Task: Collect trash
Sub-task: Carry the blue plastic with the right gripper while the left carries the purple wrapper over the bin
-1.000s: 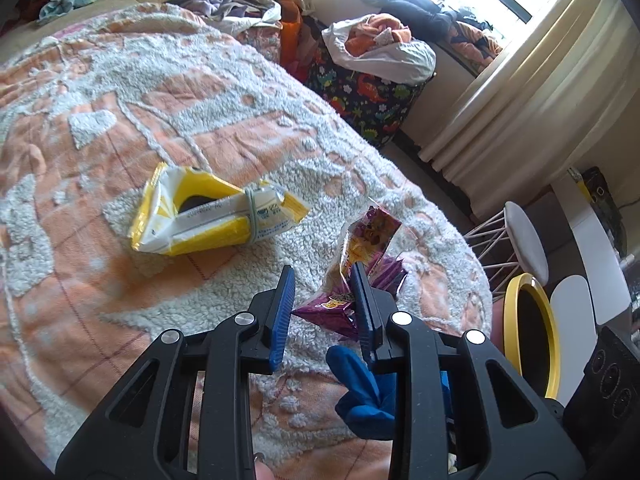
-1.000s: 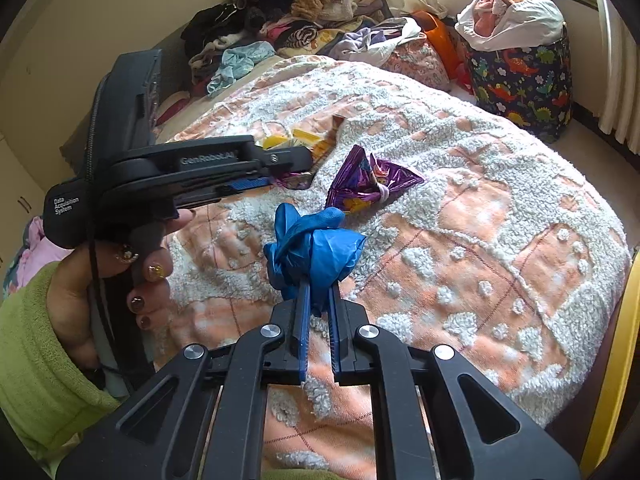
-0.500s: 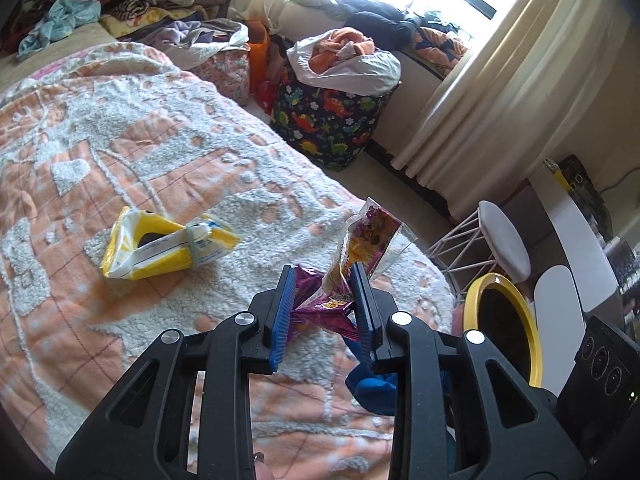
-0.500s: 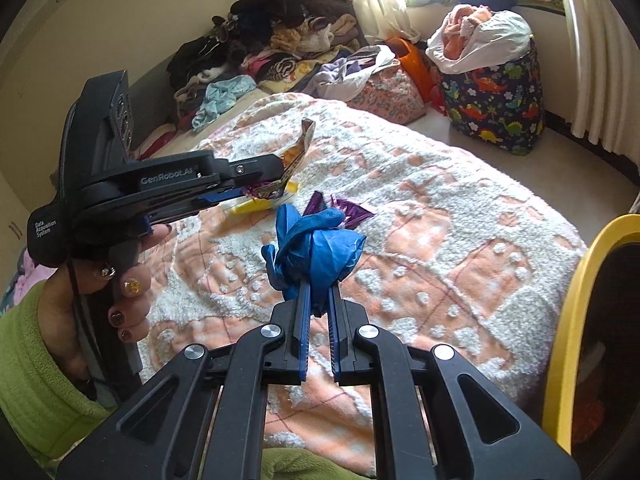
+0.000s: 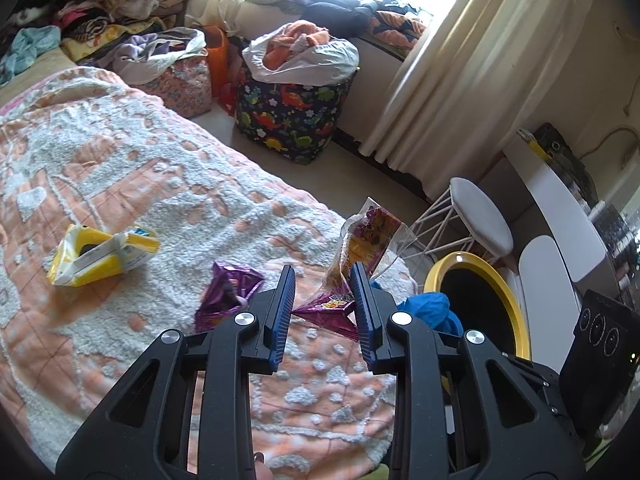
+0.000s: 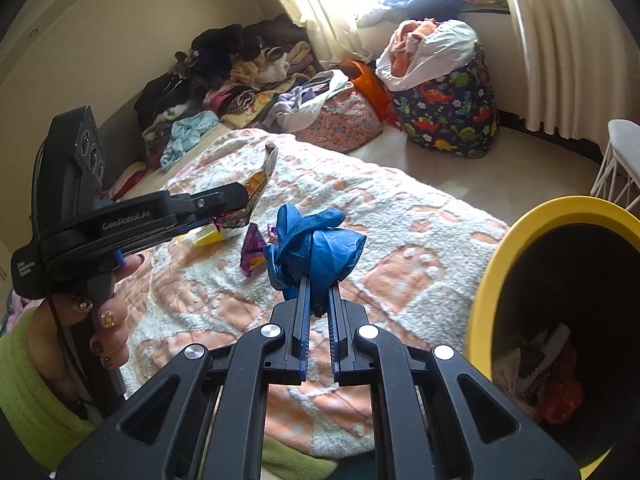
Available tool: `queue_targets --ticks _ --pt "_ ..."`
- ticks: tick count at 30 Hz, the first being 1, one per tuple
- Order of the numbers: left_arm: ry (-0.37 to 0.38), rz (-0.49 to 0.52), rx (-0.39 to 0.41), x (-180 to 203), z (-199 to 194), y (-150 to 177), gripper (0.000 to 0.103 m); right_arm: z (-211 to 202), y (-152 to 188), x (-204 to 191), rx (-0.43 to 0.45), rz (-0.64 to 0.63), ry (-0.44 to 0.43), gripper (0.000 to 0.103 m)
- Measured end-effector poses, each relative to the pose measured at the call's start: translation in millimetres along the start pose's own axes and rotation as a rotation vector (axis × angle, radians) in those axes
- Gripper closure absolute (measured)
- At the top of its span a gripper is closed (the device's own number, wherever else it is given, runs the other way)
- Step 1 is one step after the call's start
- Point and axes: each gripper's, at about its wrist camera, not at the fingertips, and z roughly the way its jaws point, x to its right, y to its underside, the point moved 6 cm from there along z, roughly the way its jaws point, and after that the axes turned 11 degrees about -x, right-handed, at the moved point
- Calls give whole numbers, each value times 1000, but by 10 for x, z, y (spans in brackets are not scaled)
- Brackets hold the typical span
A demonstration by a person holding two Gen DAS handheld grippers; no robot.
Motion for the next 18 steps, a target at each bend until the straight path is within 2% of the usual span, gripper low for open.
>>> queue_targets --ticks 18 --pt "26 108 -23 579 131 33 81 -402 103 535 87 122 51 95"
